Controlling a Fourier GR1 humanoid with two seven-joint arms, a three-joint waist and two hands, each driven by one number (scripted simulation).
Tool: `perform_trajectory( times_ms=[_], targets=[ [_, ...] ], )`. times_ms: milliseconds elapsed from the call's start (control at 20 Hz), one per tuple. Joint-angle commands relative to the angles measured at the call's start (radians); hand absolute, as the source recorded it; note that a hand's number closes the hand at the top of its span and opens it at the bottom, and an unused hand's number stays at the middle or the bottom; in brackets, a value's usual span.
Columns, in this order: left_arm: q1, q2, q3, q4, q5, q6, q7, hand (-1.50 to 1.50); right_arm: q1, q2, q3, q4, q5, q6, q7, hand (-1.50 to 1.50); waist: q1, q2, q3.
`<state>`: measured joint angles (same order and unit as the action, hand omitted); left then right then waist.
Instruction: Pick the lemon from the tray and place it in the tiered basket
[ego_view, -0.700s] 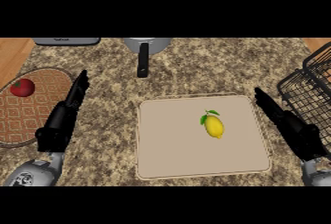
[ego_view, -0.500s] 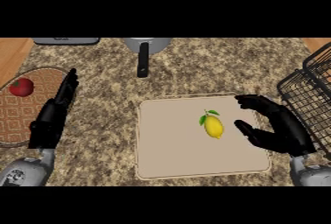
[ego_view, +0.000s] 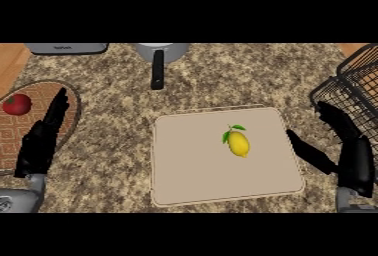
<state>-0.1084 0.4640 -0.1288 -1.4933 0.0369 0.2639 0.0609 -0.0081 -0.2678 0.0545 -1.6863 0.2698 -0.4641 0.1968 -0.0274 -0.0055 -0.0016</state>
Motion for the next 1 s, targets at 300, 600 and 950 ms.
perform_trajectory(
  times_ms=[300, 600, 950],
  targets=[
    [-0.024, -0.014, 0.009, 0.026, 0.002, -0.032, 0.008, 0.00, 0.045, -0.185, 0.172, -0.274, 0.335, 0.251, 0.494, -1.50, 0.032, 0.001, -0.005],
    [-0.061, -0.024, 0.009, 0.059, -0.019, -0.030, -0.006, 0.00, -0.161, -0.192, 0.295, -0.356, 0.360, 0.562, 0.874, -1.50, 0.045, 0.005, -0.004],
    [-0.077, -0.042, 0.011, 0.080, -0.041, -0.037, 0.001, 0.00, -0.450, 0.028, 0.359, -0.163, 0.415, 0.659, 1.134, -1.50, 0.043, 0.007, 0.000]
  ],
)
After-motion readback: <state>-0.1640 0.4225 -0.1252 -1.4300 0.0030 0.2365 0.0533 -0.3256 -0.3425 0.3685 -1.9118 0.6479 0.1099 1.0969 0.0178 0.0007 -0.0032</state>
